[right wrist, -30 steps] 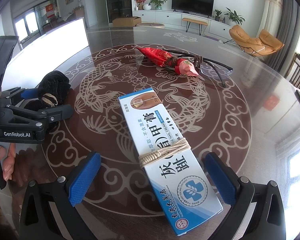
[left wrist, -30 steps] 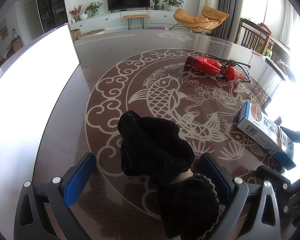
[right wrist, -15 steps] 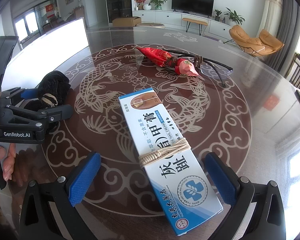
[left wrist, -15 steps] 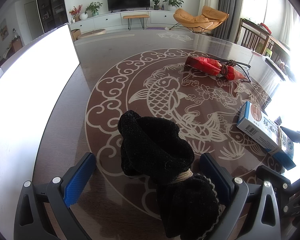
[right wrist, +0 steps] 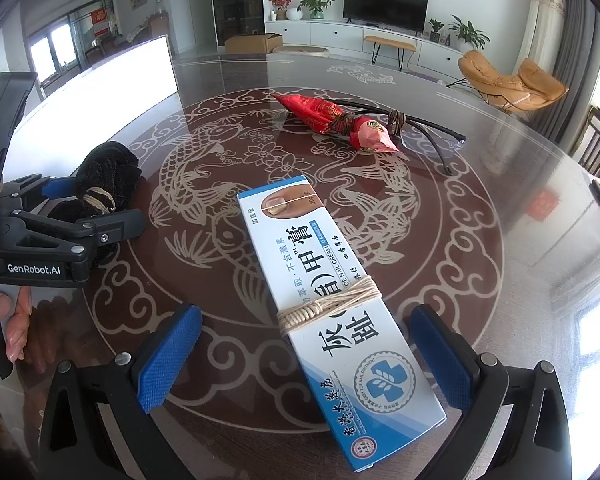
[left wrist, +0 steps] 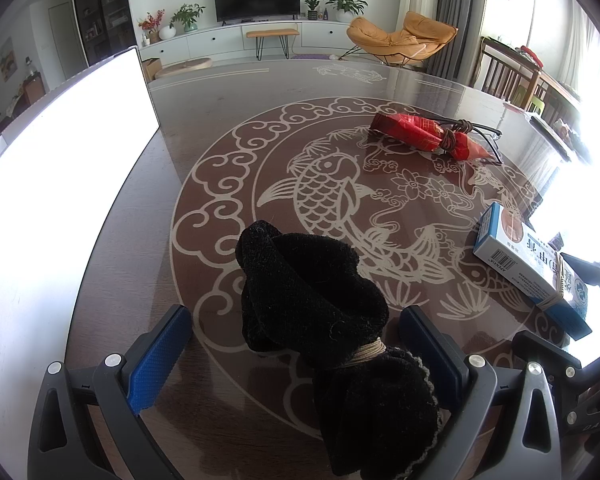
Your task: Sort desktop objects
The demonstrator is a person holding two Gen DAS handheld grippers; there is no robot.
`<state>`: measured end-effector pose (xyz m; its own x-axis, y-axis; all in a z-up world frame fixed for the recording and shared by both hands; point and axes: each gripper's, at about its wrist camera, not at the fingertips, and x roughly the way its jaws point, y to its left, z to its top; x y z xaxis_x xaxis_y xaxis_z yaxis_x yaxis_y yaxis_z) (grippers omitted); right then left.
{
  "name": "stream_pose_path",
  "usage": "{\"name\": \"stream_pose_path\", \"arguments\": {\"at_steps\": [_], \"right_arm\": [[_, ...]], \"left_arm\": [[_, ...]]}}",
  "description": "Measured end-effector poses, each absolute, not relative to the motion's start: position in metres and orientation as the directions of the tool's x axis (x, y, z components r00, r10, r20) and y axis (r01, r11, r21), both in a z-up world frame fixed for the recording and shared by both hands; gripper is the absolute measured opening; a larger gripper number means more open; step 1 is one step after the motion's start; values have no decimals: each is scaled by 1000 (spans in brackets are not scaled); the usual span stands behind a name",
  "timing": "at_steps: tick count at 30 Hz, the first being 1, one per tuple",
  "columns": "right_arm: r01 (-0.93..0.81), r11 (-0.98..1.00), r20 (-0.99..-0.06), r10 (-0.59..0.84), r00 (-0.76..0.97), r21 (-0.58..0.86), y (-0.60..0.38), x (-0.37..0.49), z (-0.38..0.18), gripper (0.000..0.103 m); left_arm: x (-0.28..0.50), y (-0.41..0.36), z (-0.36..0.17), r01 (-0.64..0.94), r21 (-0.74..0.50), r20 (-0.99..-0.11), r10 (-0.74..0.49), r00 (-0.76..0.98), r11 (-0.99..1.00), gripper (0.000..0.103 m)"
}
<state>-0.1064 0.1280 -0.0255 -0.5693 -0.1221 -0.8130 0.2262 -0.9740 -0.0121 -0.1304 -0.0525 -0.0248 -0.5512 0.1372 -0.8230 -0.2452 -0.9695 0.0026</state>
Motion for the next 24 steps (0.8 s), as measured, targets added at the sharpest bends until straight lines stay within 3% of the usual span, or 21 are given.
{"name": "stream_pose_path", "arguments": {"at_steps": [4, 8, 12, 13, 14, 16, 21, 23, 24], "right_arm": [[226, -974, -813, -122, -569, -12, 128, -106, -26, 103], [227, -974, -813, -121, -569, -13, 128, -106, -26, 103], [235, -972, -817, -129, -562, -8, 127, -109, -26, 103], [254, -967, -829, -132, -543, -13, 125, -113, -27, 103], [286, -958, -859, -138, -494, -10, 124, -119, -25, 103], [334, -943, -920, -124, -373, -8, 123, -130, -22, 103], [370, -928, -949, -73, -306, -48, 124, -145, -12, 102], [377, -926, -953, -85, -290, -31, 124, -145, -16, 83], [376, -927, -949, -119, -293, 0, 125, -143, -15, 68]], "left_arm": [[-131, -53, -25, -259, -1, -826, 147, -544, -966, 103], [-135, -57, -23, -407, 4, -873, 195, -447, -914, 103], [-144, -53, -21, -374, 7, -900, 157, -407, -927, 103], [-143, -51, -19, -384, 9, -892, 166, -420, -923, 91], [-140, -49, -15, -396, 11, -880, 179, -439, -918, 67], [-133, -45, -10, -410, 14, -871, 190, -453, -912, 36], [-108, -49, -9, -425, -8, -858, 224, -462, -905, 33], [-97, -56, -6, -417, -36, -851, 246, -463, -908, 33], [-91, -61, -5, -415, -43, -847, 254, -468, -909, 33]]}}
